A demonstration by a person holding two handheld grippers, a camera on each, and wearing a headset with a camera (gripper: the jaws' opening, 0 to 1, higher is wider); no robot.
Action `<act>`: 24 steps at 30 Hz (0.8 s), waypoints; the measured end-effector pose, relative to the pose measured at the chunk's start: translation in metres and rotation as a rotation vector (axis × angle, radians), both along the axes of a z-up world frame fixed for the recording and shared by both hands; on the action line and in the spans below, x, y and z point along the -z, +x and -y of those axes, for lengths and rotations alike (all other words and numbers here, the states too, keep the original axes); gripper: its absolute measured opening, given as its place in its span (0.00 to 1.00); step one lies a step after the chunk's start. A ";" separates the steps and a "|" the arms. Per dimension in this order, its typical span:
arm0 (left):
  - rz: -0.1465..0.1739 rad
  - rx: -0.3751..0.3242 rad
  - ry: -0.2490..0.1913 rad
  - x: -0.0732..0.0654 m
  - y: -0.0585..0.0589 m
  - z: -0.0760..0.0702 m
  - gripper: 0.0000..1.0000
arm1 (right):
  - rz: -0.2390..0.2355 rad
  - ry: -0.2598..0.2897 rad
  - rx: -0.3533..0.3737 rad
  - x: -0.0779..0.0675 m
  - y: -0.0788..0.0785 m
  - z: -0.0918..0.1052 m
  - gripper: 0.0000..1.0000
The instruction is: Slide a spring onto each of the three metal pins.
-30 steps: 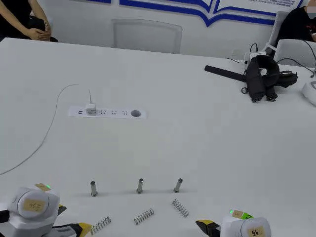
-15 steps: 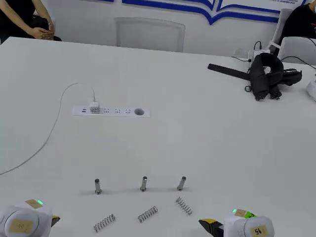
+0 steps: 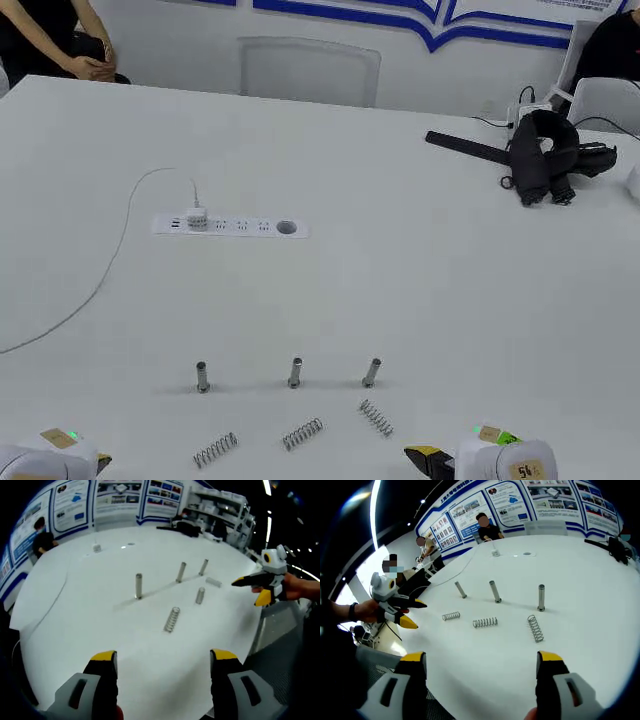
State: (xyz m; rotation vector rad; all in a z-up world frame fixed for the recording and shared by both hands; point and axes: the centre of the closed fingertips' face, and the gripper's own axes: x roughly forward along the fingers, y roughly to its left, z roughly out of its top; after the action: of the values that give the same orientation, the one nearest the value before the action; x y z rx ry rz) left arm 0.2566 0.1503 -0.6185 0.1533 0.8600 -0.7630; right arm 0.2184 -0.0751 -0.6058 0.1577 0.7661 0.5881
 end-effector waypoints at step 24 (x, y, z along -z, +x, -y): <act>0.009 0.087 0.021 0.000 0.001 0.013 0.82 | -0.001 -0.003 -0.002 0.000 -0.002 0.001 0.92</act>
State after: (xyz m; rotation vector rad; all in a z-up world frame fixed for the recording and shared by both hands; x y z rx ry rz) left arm 0.2575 0.1371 -0.6181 0.2137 0.8571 -0.8346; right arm 0.2166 -0.0756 -0.6058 0.1547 0.7683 0.5890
